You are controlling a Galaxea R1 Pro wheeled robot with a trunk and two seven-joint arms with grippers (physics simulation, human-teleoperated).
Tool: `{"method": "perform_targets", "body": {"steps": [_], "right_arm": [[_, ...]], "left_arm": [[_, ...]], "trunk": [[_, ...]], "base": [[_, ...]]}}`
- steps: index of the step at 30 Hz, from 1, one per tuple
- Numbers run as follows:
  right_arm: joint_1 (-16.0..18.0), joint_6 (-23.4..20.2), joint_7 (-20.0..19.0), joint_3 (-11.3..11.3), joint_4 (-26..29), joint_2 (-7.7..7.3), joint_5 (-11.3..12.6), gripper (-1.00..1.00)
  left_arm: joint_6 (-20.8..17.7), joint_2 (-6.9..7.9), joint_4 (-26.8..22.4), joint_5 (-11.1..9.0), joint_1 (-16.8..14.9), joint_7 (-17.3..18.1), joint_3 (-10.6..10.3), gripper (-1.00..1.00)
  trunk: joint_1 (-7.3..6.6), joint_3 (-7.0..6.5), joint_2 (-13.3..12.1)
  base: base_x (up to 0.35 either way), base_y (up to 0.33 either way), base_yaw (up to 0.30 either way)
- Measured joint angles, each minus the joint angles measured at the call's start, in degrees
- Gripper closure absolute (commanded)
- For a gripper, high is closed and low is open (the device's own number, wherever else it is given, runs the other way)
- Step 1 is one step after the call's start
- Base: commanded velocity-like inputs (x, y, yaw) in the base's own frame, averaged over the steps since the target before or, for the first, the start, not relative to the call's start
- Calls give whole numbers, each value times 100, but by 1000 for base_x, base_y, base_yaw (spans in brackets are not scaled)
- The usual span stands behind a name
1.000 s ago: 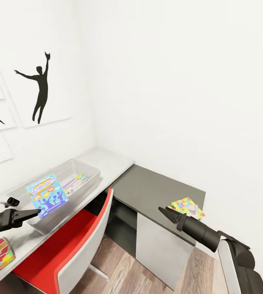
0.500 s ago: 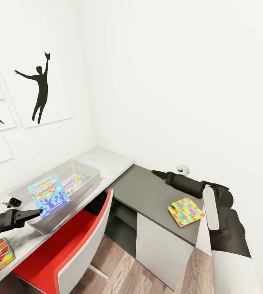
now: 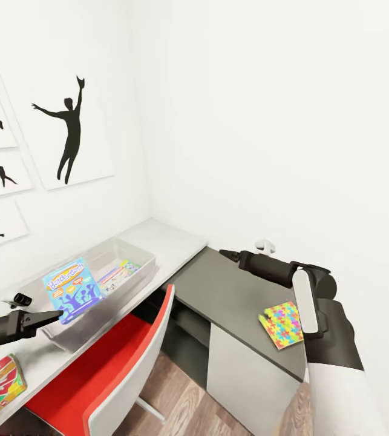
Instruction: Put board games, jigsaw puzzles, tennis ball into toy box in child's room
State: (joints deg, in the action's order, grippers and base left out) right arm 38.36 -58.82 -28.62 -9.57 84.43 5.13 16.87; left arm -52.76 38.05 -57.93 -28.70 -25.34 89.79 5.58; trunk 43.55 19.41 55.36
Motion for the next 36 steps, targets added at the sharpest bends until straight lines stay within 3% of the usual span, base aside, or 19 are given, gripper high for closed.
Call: {"method": "perform_targets", "body": {"steps": [22,36], "right_arm": [[-18,5,0,-1,10,0,7,-100],[-19,-4,-2,-2,28,0,9,-100]], "left_arm": [[-3,7,-2,4,1,0,-1,100],[0,7,3,-2,-1,1,-1,100]], "trunk": [[1,0,0],[-1,0,1]], "base": [[8,0,272],[97,-73,30]]}}
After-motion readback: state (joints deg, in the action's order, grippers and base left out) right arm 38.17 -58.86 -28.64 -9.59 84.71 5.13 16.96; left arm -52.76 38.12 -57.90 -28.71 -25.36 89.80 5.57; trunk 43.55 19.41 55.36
